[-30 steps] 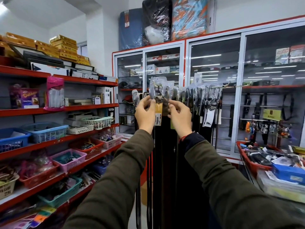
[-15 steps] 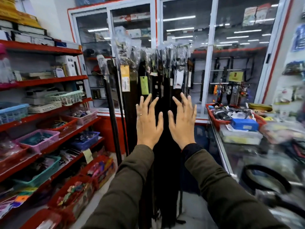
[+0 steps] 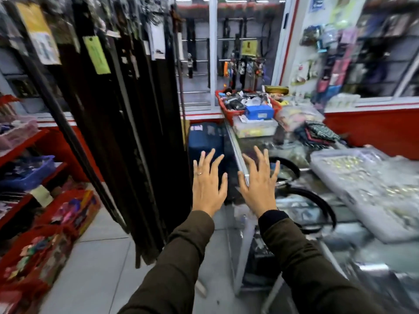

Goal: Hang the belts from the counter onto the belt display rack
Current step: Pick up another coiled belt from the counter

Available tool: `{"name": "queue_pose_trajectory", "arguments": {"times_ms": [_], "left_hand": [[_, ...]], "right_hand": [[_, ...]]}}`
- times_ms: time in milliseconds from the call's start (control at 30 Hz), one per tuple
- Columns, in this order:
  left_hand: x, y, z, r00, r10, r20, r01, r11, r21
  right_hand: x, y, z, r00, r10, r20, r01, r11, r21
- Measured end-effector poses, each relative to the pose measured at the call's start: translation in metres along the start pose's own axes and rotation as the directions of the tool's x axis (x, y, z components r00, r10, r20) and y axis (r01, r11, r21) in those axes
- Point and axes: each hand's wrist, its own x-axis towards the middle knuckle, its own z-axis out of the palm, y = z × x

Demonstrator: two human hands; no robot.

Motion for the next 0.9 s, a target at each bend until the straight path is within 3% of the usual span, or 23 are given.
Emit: {"name": "queue_pose_trajectory", "arguments": {"times_ms": [133,233,467,533,667,800,900], "left_hand": [[-0.026,0.027,0.045,0.983,0.072,0.171,-0.069,0.997,-0.026],[-0.037,0.049,0.073,0.920,0.140,0.365,-0.107,0.988,-0.109],[-0.055,0.093,0.119,0.601,0.283,0.748,-0.248,0.955,-0.161],[-0.061,0.101,0.127,0.554,0.284,0.783,-0.289,0.947,-0.139],[-0.066,0.107,0.134,0.633,0.296,0.715,-0.319,0.942,-0.107],[-0.064,0.106,0.127,0.694,0.284,0.662,-0.253,0.956,-0.145],[-0.060,0.101,0.120,0.726,0.285,0.626,-0.231,0.958,-0.169]], "right_hand": [[-0.041,0.061,-0.012,0.987,0.141,0.072,-0.137,0.989,-0.063],[-0.068,0.104,-0.024,0.951,0.234,0.203,-0.215,0.970,-0.114],[-0.105,0.171,-0.054,0.768,0.354,0.534,-0.183,0.920,-0.346],[-0.109,0.178,-0.059,0.733,0.352,0.582,-0.163,0.921,-0.353],[-0.110,0.181,-0.064,0.804,0.319,0.502,-0.174,0.933,-0.313],[-0.104,0.172,-0.071,0.809,0.306,0.501,-0.196,0.945,-0.261],[-0.098,0.166,-0.082,0.803,0.271,0.531,-0.250,0.962,-0.112]]}}
